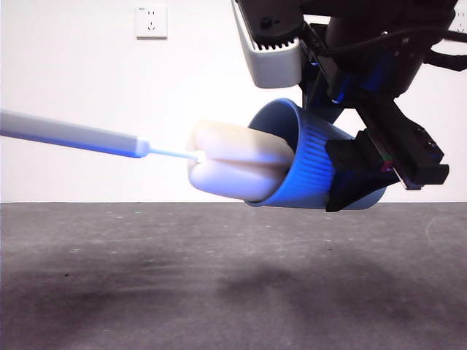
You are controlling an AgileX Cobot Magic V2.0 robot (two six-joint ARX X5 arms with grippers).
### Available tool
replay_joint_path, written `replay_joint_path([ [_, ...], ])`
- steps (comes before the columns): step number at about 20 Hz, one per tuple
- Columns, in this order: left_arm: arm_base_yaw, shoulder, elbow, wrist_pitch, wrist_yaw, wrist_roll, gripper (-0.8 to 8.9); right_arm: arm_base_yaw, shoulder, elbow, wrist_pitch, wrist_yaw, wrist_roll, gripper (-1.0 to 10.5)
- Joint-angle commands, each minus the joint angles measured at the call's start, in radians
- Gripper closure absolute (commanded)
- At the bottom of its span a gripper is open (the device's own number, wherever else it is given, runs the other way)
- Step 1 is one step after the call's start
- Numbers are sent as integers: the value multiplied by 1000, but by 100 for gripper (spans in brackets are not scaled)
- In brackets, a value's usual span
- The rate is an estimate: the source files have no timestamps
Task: Pick up the cup brush,pick up the cup,insert the brush into the cup,clean the cup,put the cup brush back,put the cup back to the fixed position on the table
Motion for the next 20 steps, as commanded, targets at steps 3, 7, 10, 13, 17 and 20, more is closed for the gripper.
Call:
replay_joint_path([
  [3,-3,25,0,59,32,-11,822,2,5,3,15,1,14,963],
  [7,-9,75,0,153,64,-6,822,2,5,3,16,1,14,964],
  [10,-8,139,0,235,76,-5,822,3,5,3,19,-1,14,963],
  [13,-9,210,0,313,86,-5,822,4,5,3,18,-1,15,963],
  [17,-8,267,0,376,100,-6,822,4,5,3,18,0,22,964],
  [20,-8,265,0,370,97,-6,822,4,5,3,17,0,22,964],
])
